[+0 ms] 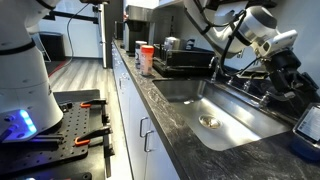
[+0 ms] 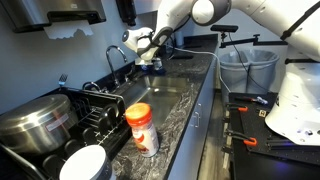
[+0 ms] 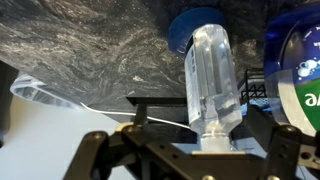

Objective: Remove the clear sanitizer bottle from the blue object, put it closer to the edge of the sink and push its pump downwards

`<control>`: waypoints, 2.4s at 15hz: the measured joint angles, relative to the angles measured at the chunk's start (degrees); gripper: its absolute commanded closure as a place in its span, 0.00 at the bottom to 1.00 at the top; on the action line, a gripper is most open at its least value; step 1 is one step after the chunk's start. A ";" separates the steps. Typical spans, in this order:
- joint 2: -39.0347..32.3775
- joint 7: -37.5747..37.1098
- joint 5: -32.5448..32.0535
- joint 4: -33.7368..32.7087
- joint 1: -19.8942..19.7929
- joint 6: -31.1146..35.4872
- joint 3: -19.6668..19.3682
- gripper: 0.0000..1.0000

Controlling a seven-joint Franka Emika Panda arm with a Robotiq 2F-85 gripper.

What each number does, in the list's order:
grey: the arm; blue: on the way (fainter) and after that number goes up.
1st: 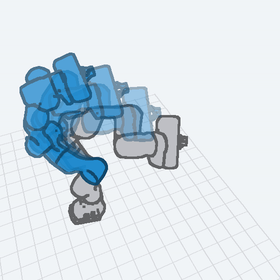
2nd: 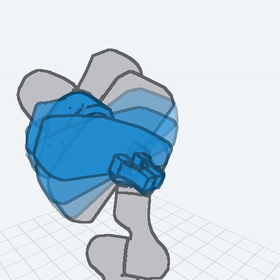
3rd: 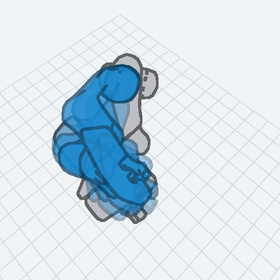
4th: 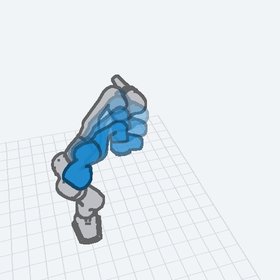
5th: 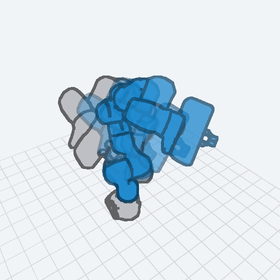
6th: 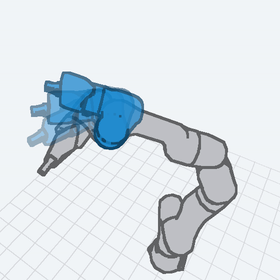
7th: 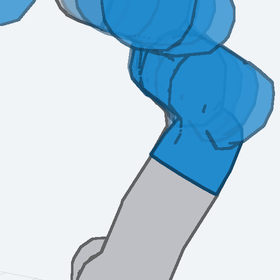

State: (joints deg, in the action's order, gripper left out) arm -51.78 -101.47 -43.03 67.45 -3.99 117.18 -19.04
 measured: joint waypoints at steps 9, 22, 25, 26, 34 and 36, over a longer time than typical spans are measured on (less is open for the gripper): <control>-10.65 2.84 1.54 -15.89 -1.57 -9.04 0.00 0.00; -14.97 4.91 1.74 -24.27 -2.61 -11.02 -0.01 0.84; -13.94 5.77 1.37 -23.73 -2.21 -11.02 -0.01 0.84; -13.41 5.78 1.17 -23.17 -2.06 -11.02 -0.01 0.84; -3.58 6.81 0.27 -9.89 -0.68 -8.89 0.19 0.84; -0.23 6.96 -0.91 -5.01 0.25 -7.99 0.42 0.84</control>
State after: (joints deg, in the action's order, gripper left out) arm -52.01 -94.52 -43.93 62.44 -3.74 109.19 -18.62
